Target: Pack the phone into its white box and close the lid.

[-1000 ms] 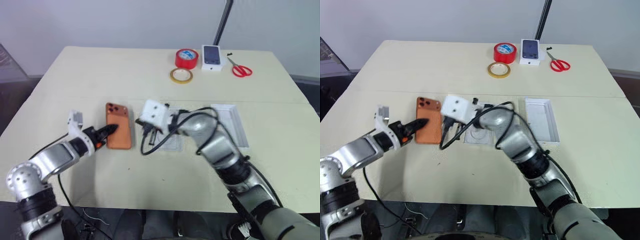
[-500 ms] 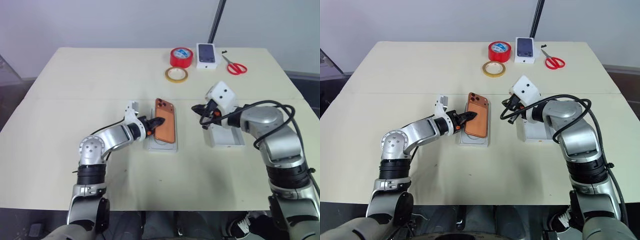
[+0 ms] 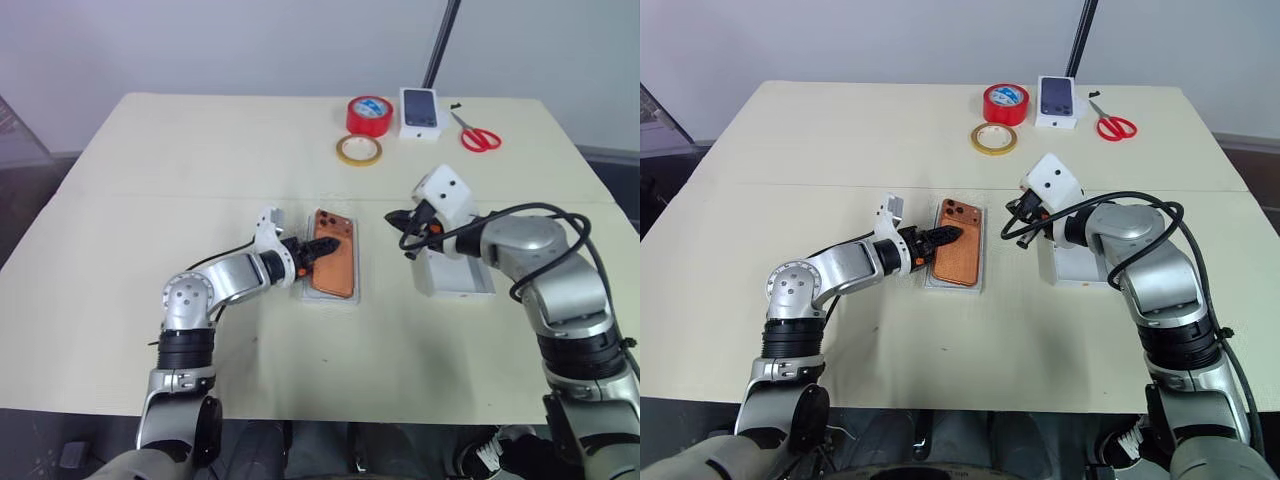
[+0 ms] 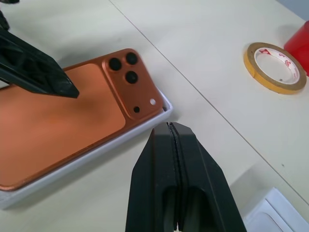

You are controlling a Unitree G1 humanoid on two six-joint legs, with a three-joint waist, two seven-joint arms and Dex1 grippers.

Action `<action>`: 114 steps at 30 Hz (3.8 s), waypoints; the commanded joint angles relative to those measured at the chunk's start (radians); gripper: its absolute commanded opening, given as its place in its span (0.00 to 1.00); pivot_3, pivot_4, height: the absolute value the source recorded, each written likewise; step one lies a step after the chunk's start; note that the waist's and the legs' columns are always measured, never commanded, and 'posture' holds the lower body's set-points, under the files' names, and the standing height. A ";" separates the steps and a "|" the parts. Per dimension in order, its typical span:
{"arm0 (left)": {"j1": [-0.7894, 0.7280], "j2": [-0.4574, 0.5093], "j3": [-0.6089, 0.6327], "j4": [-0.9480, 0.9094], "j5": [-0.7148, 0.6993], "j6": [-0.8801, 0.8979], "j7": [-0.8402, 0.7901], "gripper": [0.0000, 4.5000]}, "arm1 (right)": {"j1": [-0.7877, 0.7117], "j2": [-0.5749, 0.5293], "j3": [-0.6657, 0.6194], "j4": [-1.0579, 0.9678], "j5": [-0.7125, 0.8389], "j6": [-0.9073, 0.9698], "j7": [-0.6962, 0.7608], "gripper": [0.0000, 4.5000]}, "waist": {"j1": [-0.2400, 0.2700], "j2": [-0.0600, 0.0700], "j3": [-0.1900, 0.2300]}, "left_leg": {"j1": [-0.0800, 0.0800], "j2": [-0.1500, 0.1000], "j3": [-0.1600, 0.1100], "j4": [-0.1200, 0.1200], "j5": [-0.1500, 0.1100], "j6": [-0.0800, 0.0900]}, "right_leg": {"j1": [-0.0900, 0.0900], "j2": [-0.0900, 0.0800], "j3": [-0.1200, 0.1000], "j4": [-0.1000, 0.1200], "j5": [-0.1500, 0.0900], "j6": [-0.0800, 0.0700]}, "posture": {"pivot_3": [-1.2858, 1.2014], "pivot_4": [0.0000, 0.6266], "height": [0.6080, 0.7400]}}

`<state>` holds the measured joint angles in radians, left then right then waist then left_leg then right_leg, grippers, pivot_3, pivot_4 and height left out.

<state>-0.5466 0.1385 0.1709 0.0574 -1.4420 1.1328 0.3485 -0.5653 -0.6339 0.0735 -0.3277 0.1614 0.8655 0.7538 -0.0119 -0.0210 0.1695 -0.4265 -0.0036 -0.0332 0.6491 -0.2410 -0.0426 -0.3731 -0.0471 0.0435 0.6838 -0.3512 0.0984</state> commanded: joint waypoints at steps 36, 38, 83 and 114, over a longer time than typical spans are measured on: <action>-0.131 0.201 -0.516 -0.132 0.861 -0.108 -0.676 0.00 | -0.018 0.020 0.328 0.039 -0.206 0.015 -0.064 0.00 | 0.012 0.001 0.001 | 0.000 -0.001 0.000 -0.001 -0.002 0.003 | 0.000 -0.001 -0.001 0.000 0.000 0.000 | 0.52 0.24 0.83; -0.145 0.160 -0.531 -0.119 0.887 -0.106 -0.692 0.00 | 0.007 -0.020 0.316 0.010 -0.206 0.021 -0.050 0.00 | 0.021 0.001 0.001 | 0.000 -0.001 0.000 0.000 -0.002 0.004 | 0.001 0.000 -0.001 -0.001 0.000 0.000 | 0.52 0.24 0.83; 0.052 0.297 -0.436 -0.342 1.123 -0.573 -1.074 0.00 | 0.047 -0.263 -0.061 0.101 0.025 0.351 0.026 0.97 | 0.002 0.003 0.002 | 0.001 0.000 0.000 0.000 -0.002 0.004 | 0.002 -0.001 0.000 -0.001 0.000 0.000 | 0.52 0.24 0.83; 0.122 0.272 -0.195 -0.229 1.104 -0.676 -1.009 0.00 | -0.236 0.093 -0.548 0.228 0.772 0.749 -0.451 0.01 | -0.003 0.006 0.003 | 0.000 0.001 0.001 0.000 -0.003 0.006 | 0.001 0.001 0.000 0.001 0.000 0.000 | 0.52 0.24 0.83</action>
<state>-0.4103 0.4122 -0.0515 -0.1665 -0.3195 0.4596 -0.6711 -0.7947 -0.5429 -0.4429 -0.0828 0.7854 1.6077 0.3795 -0.0151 -0.0150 0.1724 -0.4268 -0.0027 -0.0318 0.6495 -0.2444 -0.0362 -0.3728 -0.0468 0.0432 0.6850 -0.3513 0.0985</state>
